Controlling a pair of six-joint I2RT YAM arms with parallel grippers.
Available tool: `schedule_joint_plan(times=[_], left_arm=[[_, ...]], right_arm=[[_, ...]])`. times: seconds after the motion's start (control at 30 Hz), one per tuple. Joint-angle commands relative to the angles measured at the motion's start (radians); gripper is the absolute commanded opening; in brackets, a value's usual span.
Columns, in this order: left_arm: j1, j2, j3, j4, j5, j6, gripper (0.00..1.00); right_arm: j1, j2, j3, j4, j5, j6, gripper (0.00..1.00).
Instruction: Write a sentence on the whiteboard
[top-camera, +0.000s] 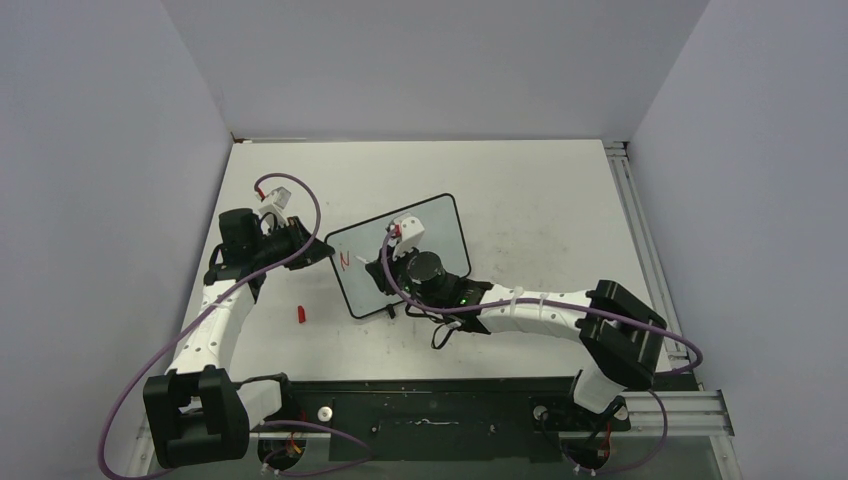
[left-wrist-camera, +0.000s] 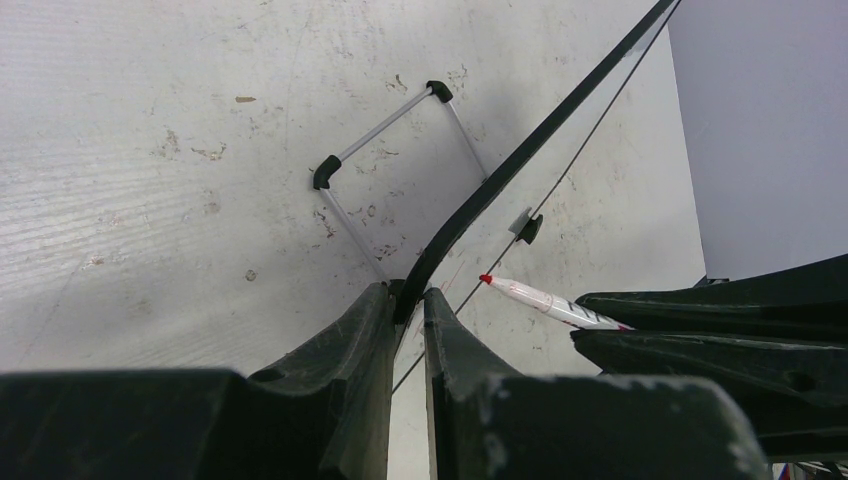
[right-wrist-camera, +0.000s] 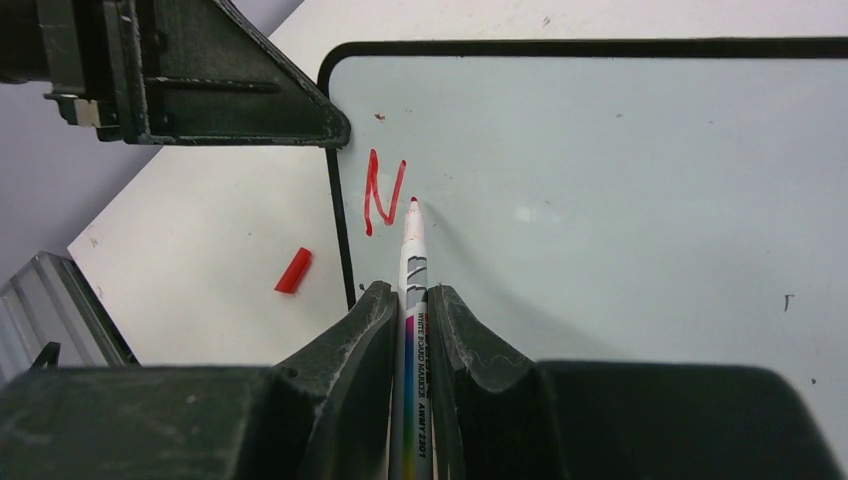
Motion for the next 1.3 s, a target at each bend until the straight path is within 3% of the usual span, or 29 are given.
schedule_joint_plan(times=[0.0, 1.27], left_arm=[[0.005, -0.013, 0.026, 0.023, 0.006, 0.005, 0.1], [0.005, -0.019, 0.028, 0.021, 0.008, 0.008, 0.1]], right_arm=[[0.008, 0.012, 0.031, 0.047, -0.009, 0.011, 0.05], [0.001, 0.059, 0.023, 0.03, 0.023, 0.025, 0.05]])
